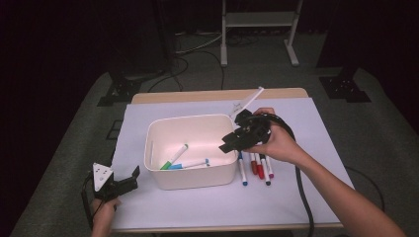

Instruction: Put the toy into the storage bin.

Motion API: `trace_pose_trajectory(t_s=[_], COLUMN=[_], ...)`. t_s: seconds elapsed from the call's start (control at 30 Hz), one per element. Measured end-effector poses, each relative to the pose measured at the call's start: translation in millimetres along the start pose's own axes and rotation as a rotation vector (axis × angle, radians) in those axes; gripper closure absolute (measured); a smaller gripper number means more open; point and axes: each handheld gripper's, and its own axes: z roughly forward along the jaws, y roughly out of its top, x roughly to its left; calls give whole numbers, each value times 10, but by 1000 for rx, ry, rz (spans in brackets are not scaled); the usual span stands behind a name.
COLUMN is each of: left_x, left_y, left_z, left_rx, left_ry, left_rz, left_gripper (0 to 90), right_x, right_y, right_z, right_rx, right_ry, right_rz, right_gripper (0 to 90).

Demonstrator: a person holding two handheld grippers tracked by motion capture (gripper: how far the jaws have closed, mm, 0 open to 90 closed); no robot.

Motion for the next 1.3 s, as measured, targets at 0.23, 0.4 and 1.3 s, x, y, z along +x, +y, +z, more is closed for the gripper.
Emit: trace_pose_trajectory(t_s=[0.23, 0.4, 1.3], left_x=[-3, -5, -7], left_y=[0, -1, -2], left_z=[1, 1, -4], left_rx=[-1, -2, -2], left_ry=[0, 1, 2], left_rz=[1, 2, 8], left_gripper=[0, 0, 0], right_x=[-145, -266, -771], right_y=[-284, -533, -1621], right_z=[-248, -331, 30], right_rx=[-30, -42, 5], right_ry=[-32, -58, -229], right_rz=[79, 118, 337], right_gripper=[596, 587, 556])
